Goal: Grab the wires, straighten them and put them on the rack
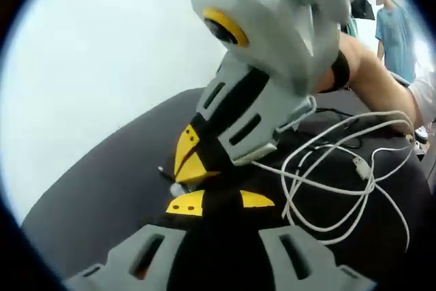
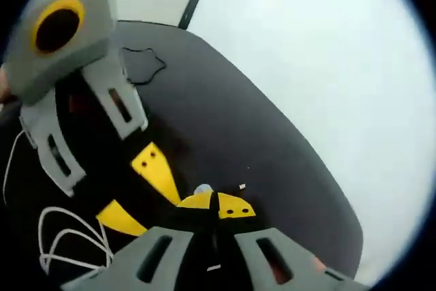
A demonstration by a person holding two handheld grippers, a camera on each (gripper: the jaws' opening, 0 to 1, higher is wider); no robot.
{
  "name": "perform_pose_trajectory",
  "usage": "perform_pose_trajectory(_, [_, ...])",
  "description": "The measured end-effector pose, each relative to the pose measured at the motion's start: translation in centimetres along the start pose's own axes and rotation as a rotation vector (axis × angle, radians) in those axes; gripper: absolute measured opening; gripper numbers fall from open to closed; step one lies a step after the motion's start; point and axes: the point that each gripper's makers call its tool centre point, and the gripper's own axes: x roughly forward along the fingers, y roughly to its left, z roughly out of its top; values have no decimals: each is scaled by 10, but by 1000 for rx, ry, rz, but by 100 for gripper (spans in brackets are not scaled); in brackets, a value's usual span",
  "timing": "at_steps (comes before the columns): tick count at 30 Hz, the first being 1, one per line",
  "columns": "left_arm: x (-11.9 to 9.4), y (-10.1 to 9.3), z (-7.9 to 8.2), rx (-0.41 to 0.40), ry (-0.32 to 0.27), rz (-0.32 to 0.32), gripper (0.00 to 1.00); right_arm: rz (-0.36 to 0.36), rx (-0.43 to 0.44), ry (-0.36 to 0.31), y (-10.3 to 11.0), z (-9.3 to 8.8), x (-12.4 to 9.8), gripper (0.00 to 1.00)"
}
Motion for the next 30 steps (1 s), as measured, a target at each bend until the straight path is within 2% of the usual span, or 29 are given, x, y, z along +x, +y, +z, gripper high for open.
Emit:
perform_pose_trajectory(1, [2, -5, 2, -78, -18, -28, 12, 0, 41, 3, 1, -1, -1, 0])
perform_pose_trajectory(2, [3, -1, 2, -123, -13, -42, 12, 0, 77, 7, 1, -1, -1, 0])
perform_pose_trajectory(3, [3, 5, 2, -99, -4, -31, 11, 1, 71, 6, -1, -1, -1, 0])
perform_pose_trajectory(8, [-2, 12, 3, -96, -20, -49, 11, 4, -96, -3, 2, 1, -4, 0])
perform_pose_trajectory(9, [-6, 14, 9, -114, -51, -56, 11, 3, -123, -9, 3, 2, -5, 0])
perform_pose_trajectory(10, [-13, 12, 15, -156, -94, -63, 11, 7, -69, -19, 3, 2, -6, 0])
perform_pose_trajectory(12, [-23, 18, 24, -202, -145, -77, 12, 24, 158, -50, -3, 5, -8, 0])
perform_pose_trajectory(13, [-27, 23, 23, -216, -146, -75, 12, -3, 277, -64, -11, 9, -12, 0])
perform_pose_trajectory(14, [-29, 21, 21, -206, -137, -69, 12, -25, 351, -73, -20, 10, -14, 0])
perform_pose_trajectory(15, [-29, 24, 17, -201, -126, -50, 12, -28, 383, -88, -26, 13, -14, 0])
perform_pose_trajectory(16, [-29, 15, 12, -190, -107, -32, 12, -35, 420, -100, -32, 15, -16, 0])
perform_pose_trajectory(17, [-25, 9, 4, -190, -72, -41, 12, -29, 431, -110, -30, 16, -18, 0])
perform_pose_trajectory(18, [-25, 13, -2, -177, -43, -45, 12, -19, 416, -114, -28, 16, -18, 0])
perform_pose_trajectory(19, [-21, 9, -8, -148, -10, -53, 11, 18, 406, -120, -17, 16, -18, 0])
perform_pose_trajectory(20, [-16, 7, -10, -143, -3, -53, 11, 39, 436, -120, -10, 16, -16, 0])
perform_pose_trajectory(21, [-14, 8, -6, -158, -33, -47, 11, 51, 452, -114, -5, 15, -15, 0])
perform_pose_trajectory(24, [-13, 5, -5, -170, -27, -52, 11, 46, 447, -83, -1, 12, -7, 0])
perform_pose_trajectory(26, [-13, 5, -5, -175, -28, -49, 11, 17, 392, -51, -5, 4, -6, 0])
perform_pose_trajectory(30, [-11, 10, -5, -189, -30, -41, 11, 9, 368, -48, -4, 4, -4, 0])
